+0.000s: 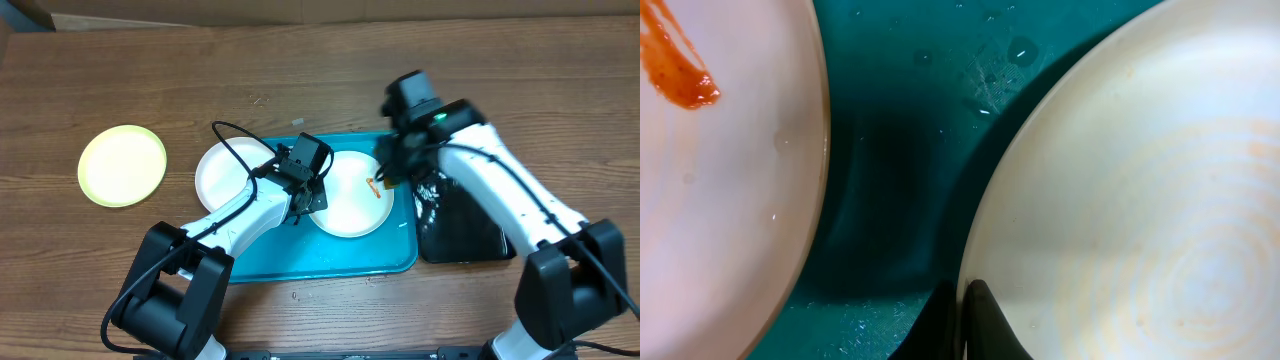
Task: Clean dirty plates on tray and stack at the side
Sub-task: 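Move the sponge onto the white plate and scrub the sauce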
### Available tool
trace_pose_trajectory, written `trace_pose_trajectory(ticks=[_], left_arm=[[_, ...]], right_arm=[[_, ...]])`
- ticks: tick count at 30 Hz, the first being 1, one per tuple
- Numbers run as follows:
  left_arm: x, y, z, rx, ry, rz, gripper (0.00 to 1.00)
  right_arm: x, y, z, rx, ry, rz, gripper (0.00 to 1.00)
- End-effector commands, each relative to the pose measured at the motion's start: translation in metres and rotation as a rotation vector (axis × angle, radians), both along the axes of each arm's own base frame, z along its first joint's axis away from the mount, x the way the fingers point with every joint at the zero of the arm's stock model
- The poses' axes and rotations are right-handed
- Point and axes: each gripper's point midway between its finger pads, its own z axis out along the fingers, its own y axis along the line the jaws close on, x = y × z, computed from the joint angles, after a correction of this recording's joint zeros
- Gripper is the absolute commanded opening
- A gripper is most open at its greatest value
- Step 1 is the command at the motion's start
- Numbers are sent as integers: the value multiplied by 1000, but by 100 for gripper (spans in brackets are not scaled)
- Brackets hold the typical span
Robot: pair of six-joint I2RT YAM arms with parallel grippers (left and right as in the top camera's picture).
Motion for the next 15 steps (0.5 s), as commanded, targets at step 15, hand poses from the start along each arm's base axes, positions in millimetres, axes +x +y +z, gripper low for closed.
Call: trace_pose_trajectory(ticks=[15], left_arm=[[4, 2, 0, 0, -2, 13, 4]], right_arm=[[8, -3, -69, -343, -103, 46, 4]])
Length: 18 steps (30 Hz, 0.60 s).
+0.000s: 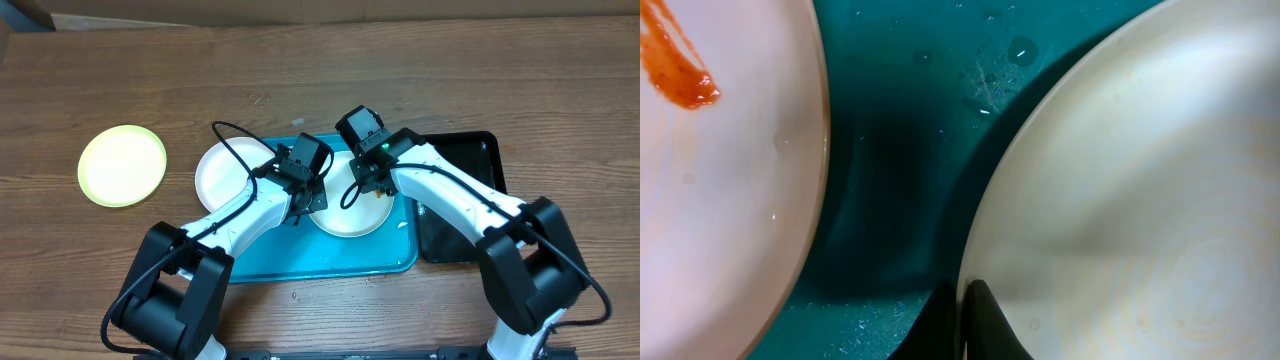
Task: Clean dirty plates on tray and stack at the side
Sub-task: 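Move the sponge onto the white plate and scrub the sauce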
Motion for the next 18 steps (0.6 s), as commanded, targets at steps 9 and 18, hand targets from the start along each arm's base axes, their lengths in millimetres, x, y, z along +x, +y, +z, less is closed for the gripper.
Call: trace_pose_trajectory(ticks=[9, 18], left_arm=[[4, 3, 0, 1, 0, 12, 5], [4, 3, 0, 1, 0, 12, 4]], right_arm=[[-13, -5, -59, -60, 133, -5, 4], [-52, 49, -68, 255, 364, 15, 4]])
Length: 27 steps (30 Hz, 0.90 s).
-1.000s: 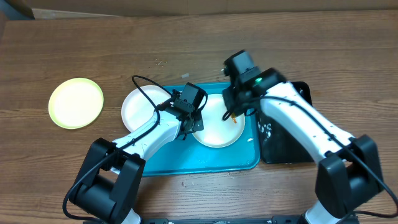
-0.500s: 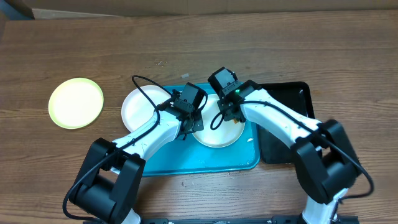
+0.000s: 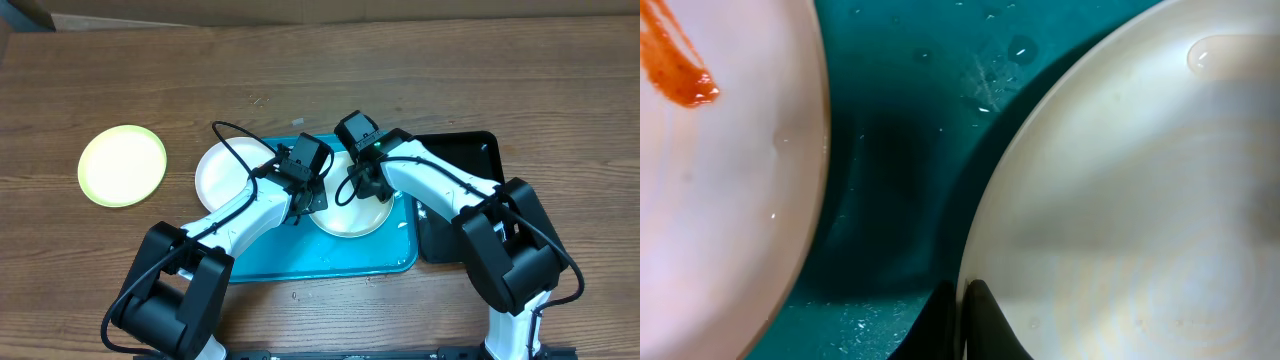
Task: Clean dirty plates on tray and stack at the side
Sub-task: 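Move the sponge onto the white plate and scrub the sauce, then carry the sponge back and lower it into the black tray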
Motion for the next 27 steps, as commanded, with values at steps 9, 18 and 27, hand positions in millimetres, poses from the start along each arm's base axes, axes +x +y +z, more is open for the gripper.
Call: trace_pose_trajectory(ticks=[9, 18, 27], left_arm=[[3, 3, 0, 1, 1, 12, 4], [3, 3, 0, 3, 4, 12, 5], [3, 3, 0, 3, 3, 13, 8]], right_arm=[[-34, 66, -1, 405, 273, 2, 4], [2, 30, 80, 535, 253, -39, 4], [12, -117, 102, 202, 154, -336, 4]])
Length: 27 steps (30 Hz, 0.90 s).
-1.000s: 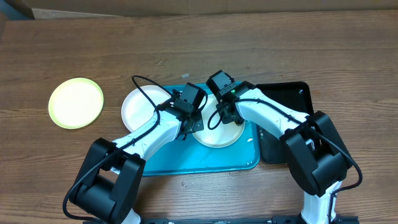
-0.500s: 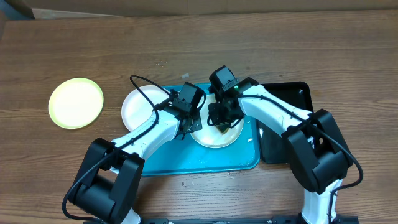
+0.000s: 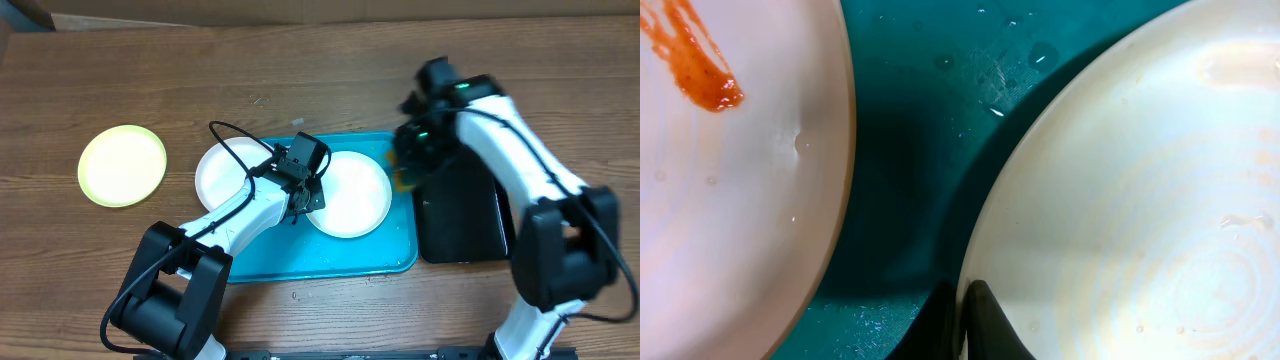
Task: Clean dirty plates on tray and stack at the side
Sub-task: 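Carry the sponge back and lower it into the black tray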
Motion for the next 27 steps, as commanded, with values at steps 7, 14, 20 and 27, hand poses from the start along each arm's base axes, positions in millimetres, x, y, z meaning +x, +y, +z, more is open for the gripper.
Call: trace_pose_trajectory(ticks=[7, 14, 20, 27], left_arm=[[3, -2, 0, -5, -4, 1, 12], [3, -2, 0, -4, -2, 0, 13], [3, -2, 0, -5, -3, 1, 15], [3, -2, 0, -5, -3, 1, 15]], right_arm=[[3, -111, -22, -420, -46, -205, 4], [14, -109, -72, -398, -159, -196, 4], [14, -109, -74, -397, -163, -193, 30], [-6, -111, -66, -415, -64, -181, 51]])
